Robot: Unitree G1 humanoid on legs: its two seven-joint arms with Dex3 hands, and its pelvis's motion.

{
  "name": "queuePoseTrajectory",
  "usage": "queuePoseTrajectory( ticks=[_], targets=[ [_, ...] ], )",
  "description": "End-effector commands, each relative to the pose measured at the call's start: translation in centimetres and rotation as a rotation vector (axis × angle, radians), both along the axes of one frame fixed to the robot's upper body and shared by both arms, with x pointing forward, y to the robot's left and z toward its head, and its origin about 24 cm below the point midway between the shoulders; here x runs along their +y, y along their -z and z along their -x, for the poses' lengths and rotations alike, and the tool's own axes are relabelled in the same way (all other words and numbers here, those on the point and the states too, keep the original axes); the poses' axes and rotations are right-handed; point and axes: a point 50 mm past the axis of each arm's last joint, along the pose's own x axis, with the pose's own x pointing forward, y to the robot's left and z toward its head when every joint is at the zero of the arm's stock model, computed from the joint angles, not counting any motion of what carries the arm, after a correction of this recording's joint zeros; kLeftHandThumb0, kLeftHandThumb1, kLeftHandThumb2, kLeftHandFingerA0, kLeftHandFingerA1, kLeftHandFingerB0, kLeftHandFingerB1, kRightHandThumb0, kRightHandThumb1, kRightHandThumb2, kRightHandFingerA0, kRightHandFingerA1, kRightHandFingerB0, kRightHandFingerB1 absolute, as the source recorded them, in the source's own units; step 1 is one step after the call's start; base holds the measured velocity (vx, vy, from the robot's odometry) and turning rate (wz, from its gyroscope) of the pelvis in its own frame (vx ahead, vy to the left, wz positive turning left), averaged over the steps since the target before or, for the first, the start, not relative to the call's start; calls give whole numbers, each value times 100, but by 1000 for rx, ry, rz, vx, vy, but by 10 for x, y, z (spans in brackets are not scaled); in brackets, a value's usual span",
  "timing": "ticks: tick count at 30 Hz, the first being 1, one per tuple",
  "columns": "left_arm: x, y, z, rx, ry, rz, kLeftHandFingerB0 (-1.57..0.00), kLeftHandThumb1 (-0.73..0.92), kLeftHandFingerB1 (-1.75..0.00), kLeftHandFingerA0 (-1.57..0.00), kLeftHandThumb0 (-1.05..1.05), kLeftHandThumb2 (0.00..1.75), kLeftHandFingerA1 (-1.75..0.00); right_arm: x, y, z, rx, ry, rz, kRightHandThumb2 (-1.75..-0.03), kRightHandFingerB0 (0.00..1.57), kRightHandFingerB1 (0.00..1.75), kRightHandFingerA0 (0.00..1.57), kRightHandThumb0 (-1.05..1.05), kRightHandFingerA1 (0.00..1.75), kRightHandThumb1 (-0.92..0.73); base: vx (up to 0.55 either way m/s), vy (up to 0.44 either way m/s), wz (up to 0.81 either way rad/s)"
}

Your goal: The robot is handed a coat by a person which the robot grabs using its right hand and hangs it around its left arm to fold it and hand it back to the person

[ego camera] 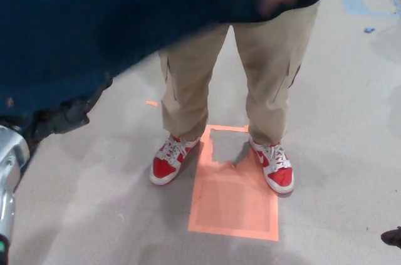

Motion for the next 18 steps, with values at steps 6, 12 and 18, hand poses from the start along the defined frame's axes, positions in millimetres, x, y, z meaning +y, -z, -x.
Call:
queuePoseTrajectory(
  ticks=[6,12,18],
  targets=[
    [23,43,23,130,-82,36,-26,79,-33,-28,-65,64,-35,-9,5,15,-17,87,-43,-106,9,49,10,-25,51,-57,0,0,0],
    [53,90,55,277,-201,-82,-9,55,-50,-8,-32,109,-50,8,-11,-16,-173,128,-112,-90,20,44,32,-49,51,-58,0,0,0],
    [78,139,94,527,-334,-166,0,58,-46,0,-35,111,-48,14,-2,-5,-171,163,-172,-62,31,33,33,-42,35,-74,0,0,0]
  ],
)
